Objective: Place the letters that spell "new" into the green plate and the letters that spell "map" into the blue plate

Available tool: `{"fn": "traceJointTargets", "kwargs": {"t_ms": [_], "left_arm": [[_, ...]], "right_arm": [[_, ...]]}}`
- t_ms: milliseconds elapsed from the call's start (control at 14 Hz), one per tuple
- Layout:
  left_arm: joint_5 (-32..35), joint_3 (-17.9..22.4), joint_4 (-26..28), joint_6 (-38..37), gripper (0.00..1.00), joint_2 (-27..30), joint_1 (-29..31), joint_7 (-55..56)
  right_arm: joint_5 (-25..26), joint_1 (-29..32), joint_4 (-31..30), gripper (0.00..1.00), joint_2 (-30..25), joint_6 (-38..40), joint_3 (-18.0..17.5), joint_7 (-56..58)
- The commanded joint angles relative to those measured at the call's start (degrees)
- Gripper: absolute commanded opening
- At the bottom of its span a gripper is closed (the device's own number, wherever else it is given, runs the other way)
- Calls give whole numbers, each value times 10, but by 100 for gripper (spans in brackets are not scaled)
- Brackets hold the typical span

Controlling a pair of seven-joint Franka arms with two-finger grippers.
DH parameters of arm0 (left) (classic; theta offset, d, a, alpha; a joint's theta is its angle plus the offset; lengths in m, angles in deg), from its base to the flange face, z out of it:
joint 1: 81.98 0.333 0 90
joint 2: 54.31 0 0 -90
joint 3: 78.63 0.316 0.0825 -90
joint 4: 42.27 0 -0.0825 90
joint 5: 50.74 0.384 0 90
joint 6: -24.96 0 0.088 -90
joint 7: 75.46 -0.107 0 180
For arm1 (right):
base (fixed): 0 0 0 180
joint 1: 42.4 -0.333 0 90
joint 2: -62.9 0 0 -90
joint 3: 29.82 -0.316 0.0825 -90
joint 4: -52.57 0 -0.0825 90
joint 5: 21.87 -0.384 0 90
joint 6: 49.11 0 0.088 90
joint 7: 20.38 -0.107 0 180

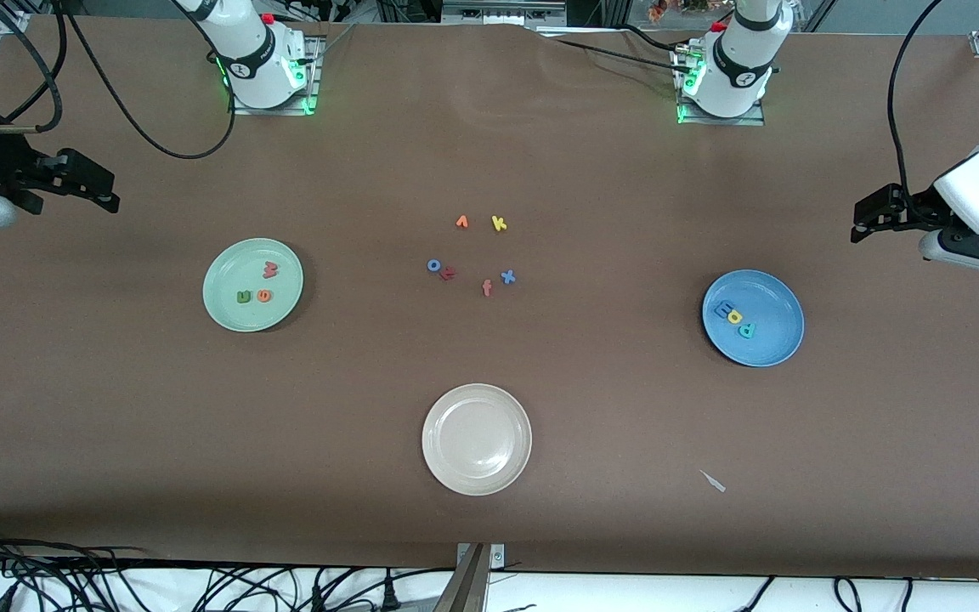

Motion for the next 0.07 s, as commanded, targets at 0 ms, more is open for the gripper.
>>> {"fn": "traceJointTargets", "kwargs": {"t_ms": [0], "left_arm": [[4,-2,7,4,100,5,3,-8]], "right_arm": [[6,5,10,100,1,12,-5,5]]}}
